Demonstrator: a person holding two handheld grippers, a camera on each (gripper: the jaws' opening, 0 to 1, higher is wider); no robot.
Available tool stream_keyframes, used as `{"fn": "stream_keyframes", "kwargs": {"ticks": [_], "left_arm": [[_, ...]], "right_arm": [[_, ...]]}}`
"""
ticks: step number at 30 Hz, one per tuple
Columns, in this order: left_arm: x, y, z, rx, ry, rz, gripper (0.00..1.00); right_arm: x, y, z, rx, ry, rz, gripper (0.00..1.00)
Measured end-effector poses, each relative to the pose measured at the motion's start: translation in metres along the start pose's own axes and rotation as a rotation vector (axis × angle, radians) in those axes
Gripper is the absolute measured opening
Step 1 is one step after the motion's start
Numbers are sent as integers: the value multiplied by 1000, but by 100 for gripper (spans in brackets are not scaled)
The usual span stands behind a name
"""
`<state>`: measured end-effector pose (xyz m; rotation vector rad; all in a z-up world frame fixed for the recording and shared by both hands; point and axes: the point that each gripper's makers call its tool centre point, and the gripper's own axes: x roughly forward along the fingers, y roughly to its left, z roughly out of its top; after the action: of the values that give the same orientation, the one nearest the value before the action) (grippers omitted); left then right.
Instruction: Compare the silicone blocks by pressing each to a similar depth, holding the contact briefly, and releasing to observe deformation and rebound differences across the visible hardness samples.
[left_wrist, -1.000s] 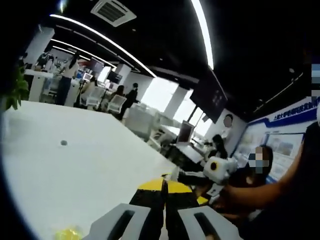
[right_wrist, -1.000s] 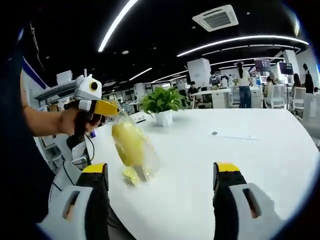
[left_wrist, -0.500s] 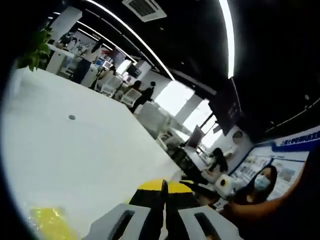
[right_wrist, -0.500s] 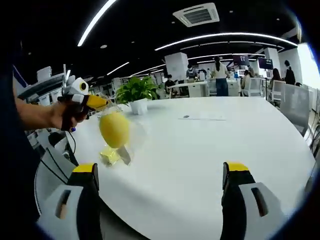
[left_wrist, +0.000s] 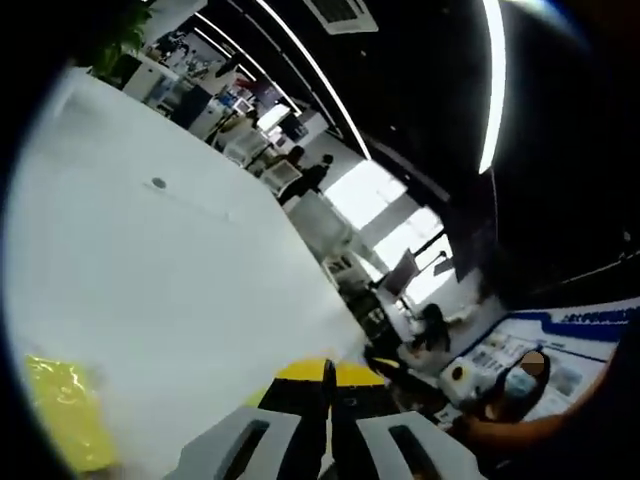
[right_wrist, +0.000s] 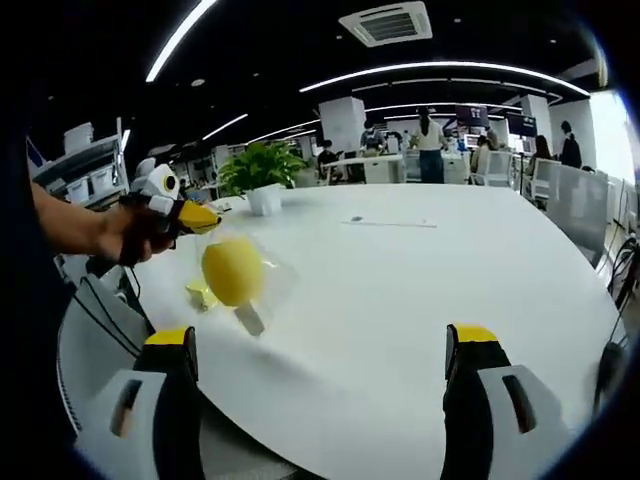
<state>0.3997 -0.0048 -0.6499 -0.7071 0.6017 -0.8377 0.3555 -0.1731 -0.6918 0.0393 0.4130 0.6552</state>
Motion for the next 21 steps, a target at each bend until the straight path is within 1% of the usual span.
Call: {"fn": "stream_keyframes", "kwargs": {"ticks": [1,2,3,4,5,6,7,8,9,10,11,13,14,16,17,18,20,21], "left_arm": [[0,11,0,-43,-21,35,0],[0,19,-1,-64,-18,46,0],[1,31,-2,-77,-28,68,0],[1,36,-1,-86,-30,66,0],[3,41,-1,-79,-27,75,0],[2,46,0,-45,-26,93,0],[2,50,-1,11,-11,107,0],[2,56,-1,44,1,131,0],[2,58,-2,27,14,146,0],[4,61,-2,75,21,152,0],[5,65,-2,120,33,168,0],[8,73,-2,158,48,206,0],[8,80,-3,165,54,230,0],[9,93,-7,187,87,271,0],[10,102,-11,190,111,306,0],[10,107,-12,186,116,318,0],[11,113,-15,159,117,329,0],[11,116,-17,140,120,344,0]], "right_arm": [[1,0,-1,-5,12,-2,96],[1,1,-2,-9,25,-3,96],[2,2,-3,-11,32,1,96],[3,4,-2,-11,33,8,96],[3,5,-1,-15,34,10,96],[3,6,0,-24,33,14,96],[3,6,1,-28,29,16,96],[3,6,2,-28,28,16,96],[3,6,2,-28,26,16,96],[3,8,5,-18,6,32,96],[3,8,5,-14,6,30,96],[3,7,-1,10,43,23,96],[3,7,-1,15,38,22,96],[3,7,0,22,23,21,96],[3,7,1,23,11,20,96],[3,7,0,27,12,17,96],[2,7,-4,43,25,14,96],[2,6,-5,49,23,12,96]]}}
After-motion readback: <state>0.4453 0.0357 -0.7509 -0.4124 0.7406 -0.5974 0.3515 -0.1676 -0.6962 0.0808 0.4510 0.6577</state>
